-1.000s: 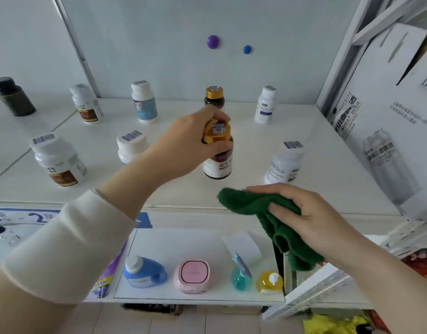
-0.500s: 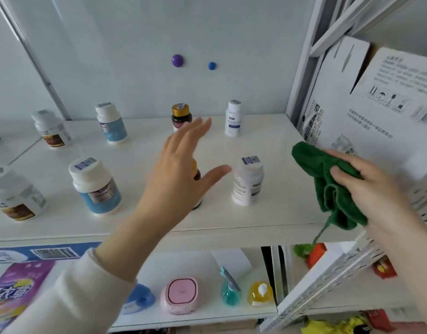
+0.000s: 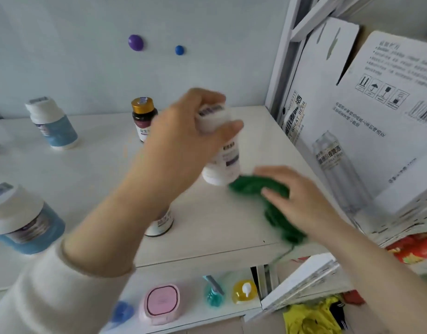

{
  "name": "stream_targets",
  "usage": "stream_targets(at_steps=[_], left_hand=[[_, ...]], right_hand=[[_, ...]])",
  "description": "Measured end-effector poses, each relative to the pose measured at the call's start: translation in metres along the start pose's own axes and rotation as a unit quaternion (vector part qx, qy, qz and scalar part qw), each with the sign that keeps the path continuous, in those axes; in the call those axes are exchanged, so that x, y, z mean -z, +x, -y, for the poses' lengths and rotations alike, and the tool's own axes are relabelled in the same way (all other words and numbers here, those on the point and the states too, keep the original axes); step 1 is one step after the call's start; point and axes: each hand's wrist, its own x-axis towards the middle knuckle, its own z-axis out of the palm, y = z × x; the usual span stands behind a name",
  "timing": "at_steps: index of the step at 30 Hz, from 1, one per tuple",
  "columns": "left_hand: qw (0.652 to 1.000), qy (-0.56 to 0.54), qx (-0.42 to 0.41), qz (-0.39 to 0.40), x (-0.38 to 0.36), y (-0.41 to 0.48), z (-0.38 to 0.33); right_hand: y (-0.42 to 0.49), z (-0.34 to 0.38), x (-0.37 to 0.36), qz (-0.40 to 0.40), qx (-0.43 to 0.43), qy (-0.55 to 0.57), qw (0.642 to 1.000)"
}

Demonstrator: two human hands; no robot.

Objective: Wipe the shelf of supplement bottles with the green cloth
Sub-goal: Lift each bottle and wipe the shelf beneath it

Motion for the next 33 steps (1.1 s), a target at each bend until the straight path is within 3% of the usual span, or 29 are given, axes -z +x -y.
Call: stream_targets(at_steps=[2,4,7,10,16,19,21,24,25,28,30,33], left_hand=[[0.999,0.001,-0.010,-0.031,0.015,0.012,-0.004],[0.998,0.012,-0.011,-0.058,0.022,0.021,-0.004],[0.996,0.025,-0.008,-0.080,0.026,0.029,-0.001],[0.995,0.031,-0.004,-0.093,0.026,0.033,0.003],[0.995,0.027,0.006,-0.097,0.019,0.037,0.007],[0.995,0.023,-0.001,-0.094,0.017,0.036,0.005],[0.995,0.024,-0.006,-0.092,0.018,0.035,0.003],[0.995,0.032,-0.012,-0.097,0.025,0.034,0.001],[0.994,0.038,-0.014,-0.103,0.028,0.033,0.001],[0.991,0.057,-0.020,-0.122,0.037,0.032,0.000],[0.989,0.068,-0.024,-0.129,0.042,0.030,0.000],[0.988,0.082,-0.024,-0.128,0.046,0.028,0.003]], right_hand=[[0.047,-0.025,0.017,-0.112,-0.094,0.010,0.989],[0.091,-0.048,0.023,-0.135,-0.155,-0.018,0.979],[0.130,-0.072,0.009,-0.056,-0.147,-0.112,0.981],[0.131,-0.061,-0.010,0.007,-0.057,-0.143,0.988],[0.025,-0.002,-0.020,0.185,0.139,-0.035,0.972],[-0.008,0.006,-0.003,0.288,0.152,0.005,0.945],[-0.002,0.007,0.006,0.268,0.111,0.053,0.956],[0.042,0.005,0.003,0.097,0.061,0.067,0.991],[0.060,0.004,-0.004,0.074,0.039,0.049,0.995],[0.095,0.008,-0.035,0.109,0.038,-0.035,0.993],[0.096,0.014,-0.050,0.139,0.100,-0.075,0.982],[0.068,0.022,-0.048,0.191,0.170,-0.046,0.966]])
